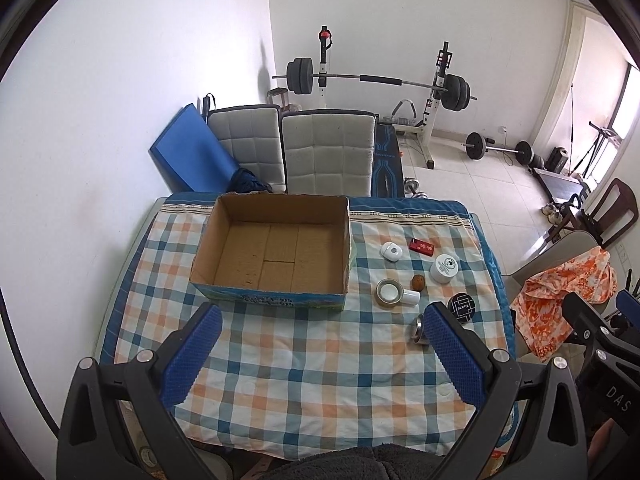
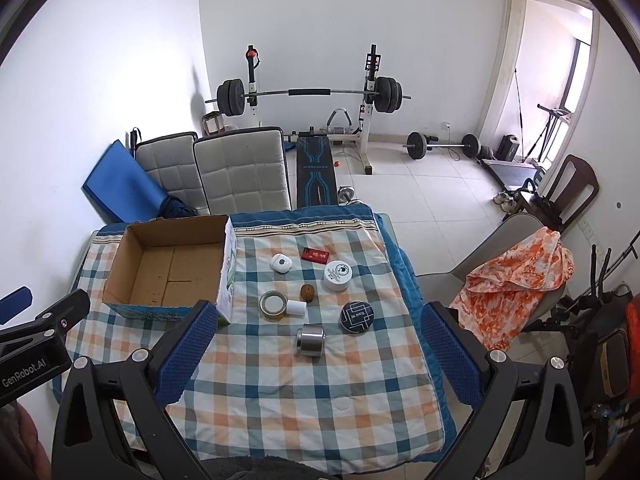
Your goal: Organize rigid objects
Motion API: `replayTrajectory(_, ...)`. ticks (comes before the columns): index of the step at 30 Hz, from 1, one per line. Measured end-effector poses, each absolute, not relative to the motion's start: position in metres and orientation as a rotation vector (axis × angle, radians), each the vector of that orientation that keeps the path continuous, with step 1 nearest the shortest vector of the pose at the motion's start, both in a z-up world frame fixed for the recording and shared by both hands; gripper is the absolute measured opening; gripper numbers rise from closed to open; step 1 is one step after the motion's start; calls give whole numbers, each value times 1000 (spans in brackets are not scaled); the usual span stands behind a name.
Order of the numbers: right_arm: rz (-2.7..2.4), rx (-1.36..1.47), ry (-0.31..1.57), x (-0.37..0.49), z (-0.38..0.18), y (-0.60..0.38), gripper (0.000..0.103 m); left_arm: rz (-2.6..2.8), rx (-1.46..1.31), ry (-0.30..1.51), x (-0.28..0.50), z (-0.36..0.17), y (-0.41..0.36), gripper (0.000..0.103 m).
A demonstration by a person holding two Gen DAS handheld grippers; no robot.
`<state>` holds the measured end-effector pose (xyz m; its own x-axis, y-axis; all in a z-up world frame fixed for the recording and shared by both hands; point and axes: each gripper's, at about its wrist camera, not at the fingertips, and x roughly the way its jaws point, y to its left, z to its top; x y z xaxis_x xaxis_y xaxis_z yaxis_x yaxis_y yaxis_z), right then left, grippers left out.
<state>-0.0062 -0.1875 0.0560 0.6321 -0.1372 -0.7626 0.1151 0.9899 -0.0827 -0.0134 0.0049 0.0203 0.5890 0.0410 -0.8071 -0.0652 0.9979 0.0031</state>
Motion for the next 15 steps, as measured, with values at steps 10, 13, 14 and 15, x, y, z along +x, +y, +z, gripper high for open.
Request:
replayTrajectory(10, -145, -29, 860, -11, 60, -186, 103, 58, -28, 941, -13, 21, 4, 103)
replayTrajectory(13, -145, -28, 861, -11, 60, -186, 103, 52, -28, 948, -12, 21, 3, 103)
replayTrajectory(14, -146, -28, 862, -11, 60, -186, 103, 48, -27, 953, -12, 21, 2, 103)
replayTrajectory(15, -149, -32, 861, -11, 60, -186, 103, 45, -26, 959, -11, 21, 1, 103)
